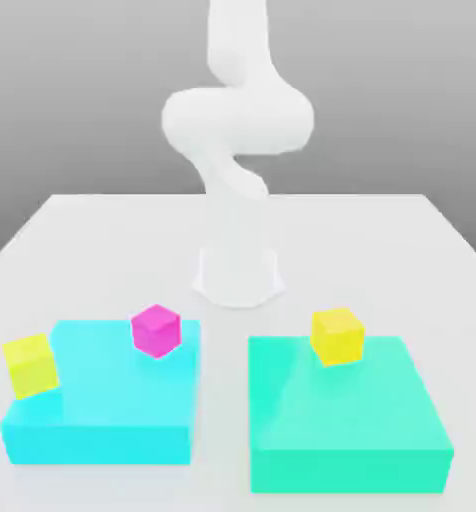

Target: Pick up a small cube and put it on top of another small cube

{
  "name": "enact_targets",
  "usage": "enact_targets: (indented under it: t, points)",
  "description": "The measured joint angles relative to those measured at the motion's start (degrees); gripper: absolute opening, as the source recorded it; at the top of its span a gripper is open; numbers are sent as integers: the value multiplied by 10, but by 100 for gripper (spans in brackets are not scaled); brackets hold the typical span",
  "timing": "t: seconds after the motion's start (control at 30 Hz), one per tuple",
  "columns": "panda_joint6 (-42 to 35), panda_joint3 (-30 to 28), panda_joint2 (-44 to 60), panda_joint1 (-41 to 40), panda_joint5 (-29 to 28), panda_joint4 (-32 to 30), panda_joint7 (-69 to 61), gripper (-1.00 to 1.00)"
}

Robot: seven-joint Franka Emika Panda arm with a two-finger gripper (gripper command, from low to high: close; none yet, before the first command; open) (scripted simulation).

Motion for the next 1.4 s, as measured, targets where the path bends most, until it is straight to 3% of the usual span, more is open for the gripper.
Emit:
enact_targets:
  t: [0.53,1.07,1.2,1.23,1.4]
  points:
    - [61,-59,336,-84,0,69,80,0]
    - [119,-96,672,-189,83,138,101,0]
    - [165,-84,756,-209,104,158,94,0]
    - [178,-81,773,-212,108,162,91,-100]
    - [178,-81,773,-212,110,162,90,-100]
